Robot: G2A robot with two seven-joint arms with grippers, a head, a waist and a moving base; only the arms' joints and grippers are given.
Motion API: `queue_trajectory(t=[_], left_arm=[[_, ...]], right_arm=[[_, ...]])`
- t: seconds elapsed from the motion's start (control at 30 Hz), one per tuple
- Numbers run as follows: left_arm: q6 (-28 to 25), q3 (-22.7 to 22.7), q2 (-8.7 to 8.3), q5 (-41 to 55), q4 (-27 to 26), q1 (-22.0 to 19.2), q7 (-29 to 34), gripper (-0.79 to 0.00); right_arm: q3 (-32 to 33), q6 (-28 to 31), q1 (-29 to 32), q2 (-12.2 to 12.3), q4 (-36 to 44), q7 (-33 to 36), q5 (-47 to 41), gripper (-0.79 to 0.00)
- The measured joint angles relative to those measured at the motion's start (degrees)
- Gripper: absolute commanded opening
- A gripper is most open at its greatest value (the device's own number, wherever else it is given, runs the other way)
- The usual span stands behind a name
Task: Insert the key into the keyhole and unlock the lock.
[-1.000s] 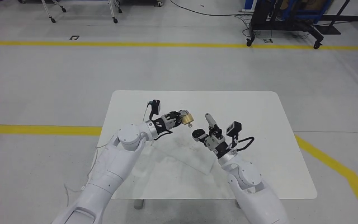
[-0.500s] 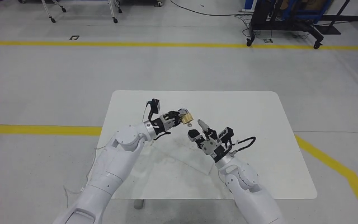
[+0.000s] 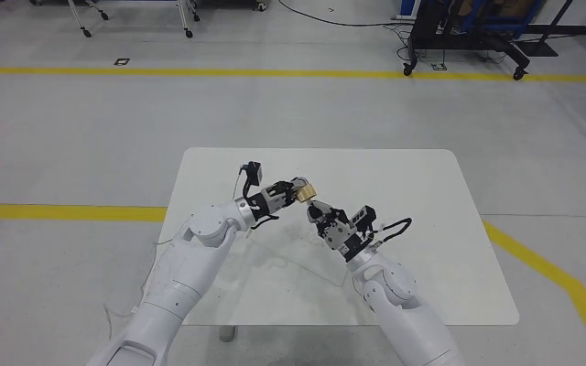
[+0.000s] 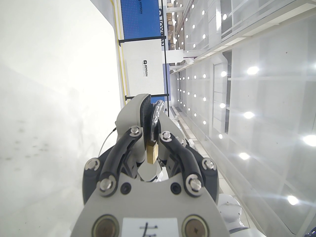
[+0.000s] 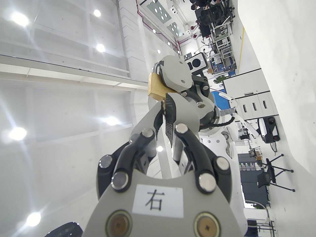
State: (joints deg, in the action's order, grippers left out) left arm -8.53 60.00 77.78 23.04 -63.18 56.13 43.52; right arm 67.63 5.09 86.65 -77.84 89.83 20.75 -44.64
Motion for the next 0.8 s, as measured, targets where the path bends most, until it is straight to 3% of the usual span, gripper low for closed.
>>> queue_trajectory(t=[0.27, 0.43, 0.8], left_arm=[[0.06, 0.01, -0.01, -0.33, 0.01, -0.07, 0.31, -0.785], [-0.10, 0.03, 0.00, -0.30, 0.00, -0.03, 0.46, -0.785], [-0.88, 0.05, -0.04, -0.78, -0.13, 0.07, 1.11, -0.785]], right_arm=[[-0.05, -0.17, 0.27, -0.06, 0.27, 0.44, -0.89, -0.579], [-0.39, -1.55, -0.20, -0.20, 0.07, 0.88, -2.62, -0.785], [1.96, -10.10, -0.73, -0.61, -0.55, 2.10, -19.34, -0.785]])
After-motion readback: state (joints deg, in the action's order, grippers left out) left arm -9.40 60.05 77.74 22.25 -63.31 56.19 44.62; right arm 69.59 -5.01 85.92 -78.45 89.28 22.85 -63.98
